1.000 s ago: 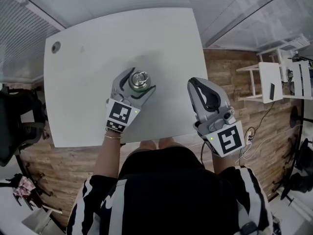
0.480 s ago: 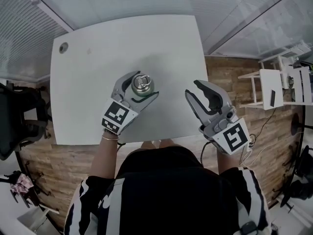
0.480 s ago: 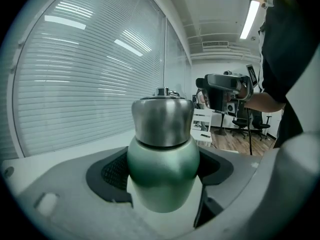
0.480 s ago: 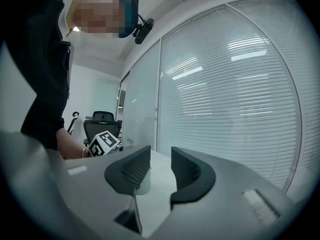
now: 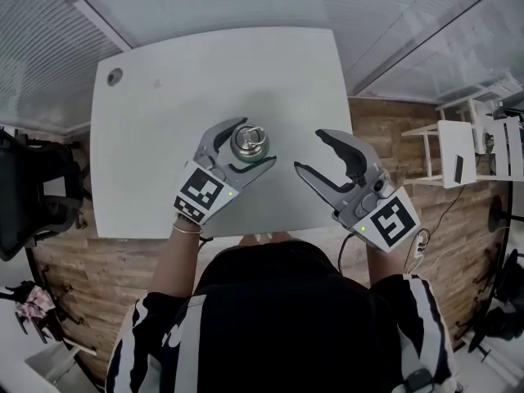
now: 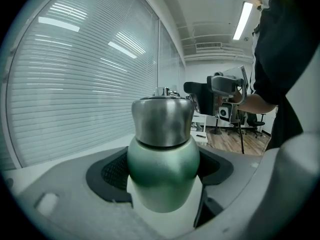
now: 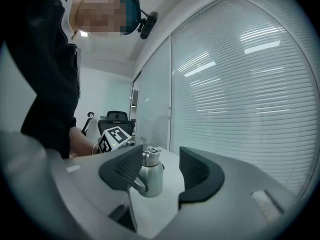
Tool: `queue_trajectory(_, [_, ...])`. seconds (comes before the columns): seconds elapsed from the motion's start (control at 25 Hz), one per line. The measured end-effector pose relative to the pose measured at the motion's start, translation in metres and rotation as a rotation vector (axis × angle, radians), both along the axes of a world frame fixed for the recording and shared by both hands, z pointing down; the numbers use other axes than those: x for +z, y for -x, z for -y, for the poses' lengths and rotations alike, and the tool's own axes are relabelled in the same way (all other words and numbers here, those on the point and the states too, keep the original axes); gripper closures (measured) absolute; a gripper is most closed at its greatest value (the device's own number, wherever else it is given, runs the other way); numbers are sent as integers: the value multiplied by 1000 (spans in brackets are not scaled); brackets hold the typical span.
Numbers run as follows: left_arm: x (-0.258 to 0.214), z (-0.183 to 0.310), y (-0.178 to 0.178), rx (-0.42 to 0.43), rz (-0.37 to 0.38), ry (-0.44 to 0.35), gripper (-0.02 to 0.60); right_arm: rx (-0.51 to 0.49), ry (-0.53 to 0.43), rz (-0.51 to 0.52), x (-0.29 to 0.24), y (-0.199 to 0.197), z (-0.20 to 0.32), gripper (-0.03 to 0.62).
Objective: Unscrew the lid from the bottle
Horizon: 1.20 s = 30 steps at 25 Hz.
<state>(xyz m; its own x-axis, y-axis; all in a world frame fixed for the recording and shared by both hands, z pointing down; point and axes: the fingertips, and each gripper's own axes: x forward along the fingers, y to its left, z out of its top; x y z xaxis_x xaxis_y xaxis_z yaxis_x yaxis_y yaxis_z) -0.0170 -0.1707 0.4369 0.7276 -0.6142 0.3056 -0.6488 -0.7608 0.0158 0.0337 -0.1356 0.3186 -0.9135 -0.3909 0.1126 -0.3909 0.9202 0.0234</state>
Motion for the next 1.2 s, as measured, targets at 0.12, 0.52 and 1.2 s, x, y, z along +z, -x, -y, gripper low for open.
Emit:
queue_trajectory(0.12, [-3, -1, 3, 6, 1, 2, 198, -38, -6, -7, -1, 13, -2, 359])
queue_trajectory(0.52, [-14, -10, 8, 21, 24, -9, 198, -122, -39, -19, -2, 48, -12, 336])
queue_trajectory(1.2, [-27, -25, 10, 31, 27, -19, 198, -186, -47, -14, 1, 89, -25, 287])
